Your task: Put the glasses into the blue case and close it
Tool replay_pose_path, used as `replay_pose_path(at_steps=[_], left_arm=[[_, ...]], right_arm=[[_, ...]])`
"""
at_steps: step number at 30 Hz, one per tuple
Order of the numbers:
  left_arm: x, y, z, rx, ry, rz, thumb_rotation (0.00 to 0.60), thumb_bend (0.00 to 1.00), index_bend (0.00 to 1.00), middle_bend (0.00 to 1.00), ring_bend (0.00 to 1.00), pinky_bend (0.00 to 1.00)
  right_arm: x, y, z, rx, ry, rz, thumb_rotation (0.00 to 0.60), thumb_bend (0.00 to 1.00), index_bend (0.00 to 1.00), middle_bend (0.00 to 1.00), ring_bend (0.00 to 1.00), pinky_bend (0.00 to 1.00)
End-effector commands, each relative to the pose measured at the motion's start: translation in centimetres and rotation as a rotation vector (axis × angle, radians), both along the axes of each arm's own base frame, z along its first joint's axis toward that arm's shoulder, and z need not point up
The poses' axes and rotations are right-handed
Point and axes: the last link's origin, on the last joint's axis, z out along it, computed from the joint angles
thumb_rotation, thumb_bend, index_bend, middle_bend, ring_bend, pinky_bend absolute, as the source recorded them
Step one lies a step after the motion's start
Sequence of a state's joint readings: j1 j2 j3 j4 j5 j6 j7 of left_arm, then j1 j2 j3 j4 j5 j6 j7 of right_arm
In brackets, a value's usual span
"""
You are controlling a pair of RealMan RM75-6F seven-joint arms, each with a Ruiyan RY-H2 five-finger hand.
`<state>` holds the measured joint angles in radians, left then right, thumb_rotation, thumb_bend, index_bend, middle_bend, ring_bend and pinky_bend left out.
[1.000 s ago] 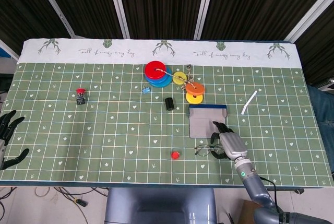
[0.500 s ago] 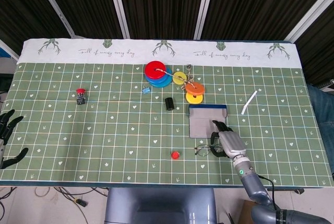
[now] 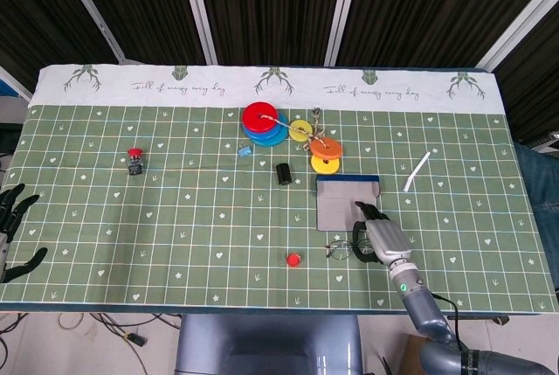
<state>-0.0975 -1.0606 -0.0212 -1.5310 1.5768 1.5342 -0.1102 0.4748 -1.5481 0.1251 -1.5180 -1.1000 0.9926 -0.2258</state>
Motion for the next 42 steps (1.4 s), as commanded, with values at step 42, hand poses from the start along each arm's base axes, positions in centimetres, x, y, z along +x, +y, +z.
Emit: replay_pose_path(at_steps=[42], left_arm=[[0.0, 0.1, 0.1, 0.009, 0.002, 0.007, 0.600, 0.23, 0.11, 0.00, 0.00, 0.00]], right_arm=[[2.3, -6.3, 3.5, -0.006, 0.053, 0.125, 0.600, 0.54, 0.64, 0.04, 0.06, 0.20]])
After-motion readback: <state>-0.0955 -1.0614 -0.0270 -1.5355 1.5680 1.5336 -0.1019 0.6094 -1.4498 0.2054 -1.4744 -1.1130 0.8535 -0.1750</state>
